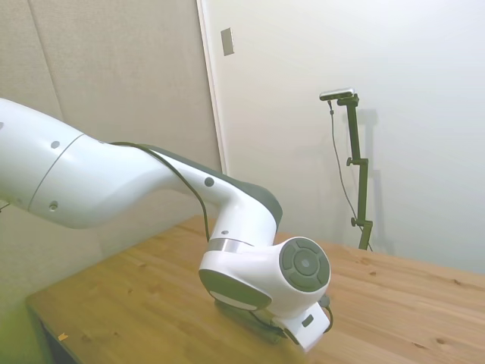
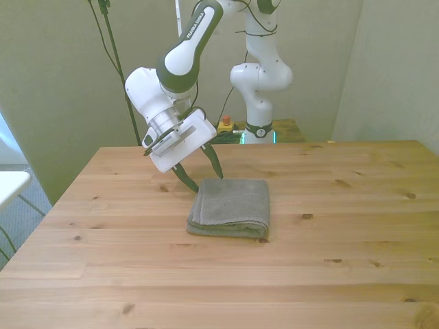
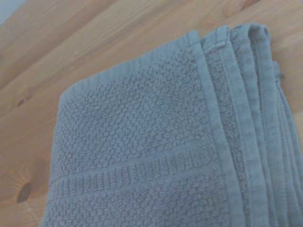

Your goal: Unfold the towel

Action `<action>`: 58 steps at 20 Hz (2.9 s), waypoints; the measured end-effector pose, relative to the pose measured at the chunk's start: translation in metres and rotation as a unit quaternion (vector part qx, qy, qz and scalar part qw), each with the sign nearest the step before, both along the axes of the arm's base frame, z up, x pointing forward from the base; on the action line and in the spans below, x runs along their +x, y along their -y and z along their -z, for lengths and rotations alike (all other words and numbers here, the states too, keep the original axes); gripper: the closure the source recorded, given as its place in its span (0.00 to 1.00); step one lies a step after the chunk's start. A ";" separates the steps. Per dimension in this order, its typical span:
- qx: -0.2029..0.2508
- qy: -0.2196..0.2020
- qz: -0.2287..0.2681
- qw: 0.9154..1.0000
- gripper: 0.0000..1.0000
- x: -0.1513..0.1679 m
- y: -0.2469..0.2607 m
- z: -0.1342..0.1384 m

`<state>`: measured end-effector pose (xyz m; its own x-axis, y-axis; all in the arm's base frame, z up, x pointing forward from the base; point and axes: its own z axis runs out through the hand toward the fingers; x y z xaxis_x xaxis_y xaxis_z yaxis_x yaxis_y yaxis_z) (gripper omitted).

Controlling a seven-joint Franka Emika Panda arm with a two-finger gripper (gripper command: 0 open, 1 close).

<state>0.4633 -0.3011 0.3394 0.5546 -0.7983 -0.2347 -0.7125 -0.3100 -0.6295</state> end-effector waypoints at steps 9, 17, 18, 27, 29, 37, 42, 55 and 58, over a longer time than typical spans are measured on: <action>-0.002 -0.001 -0.009 1.000 1.00 0.012 -0.004 0.003; -0.003 0.000 -0.012 1.000 1.00 0.014 -0.006 0.002; -0.003 0.000 -0.012 1.000 1.00 0.014 -0.006 0.002; -0.005 0.007 -0.008 1.000 1.00 0.012 -0.003 -0.006; -0.007 0.015 -0.012 1.000 1.00 0.014 -0.006 -0.015; -0.016 0.053 -0.057 0.997 1.00 0.041 -0.064 -0.076; -0.023 0.058 -0.089 0.994 1.00 0.059 -0.112 -0.092; -0.076 0.044 -0.170 0.981 1.00 0.069 -0.266 -0.065; -0.082 0.040 -0.186 0.978 0.00 0.067 -0.289 -0.055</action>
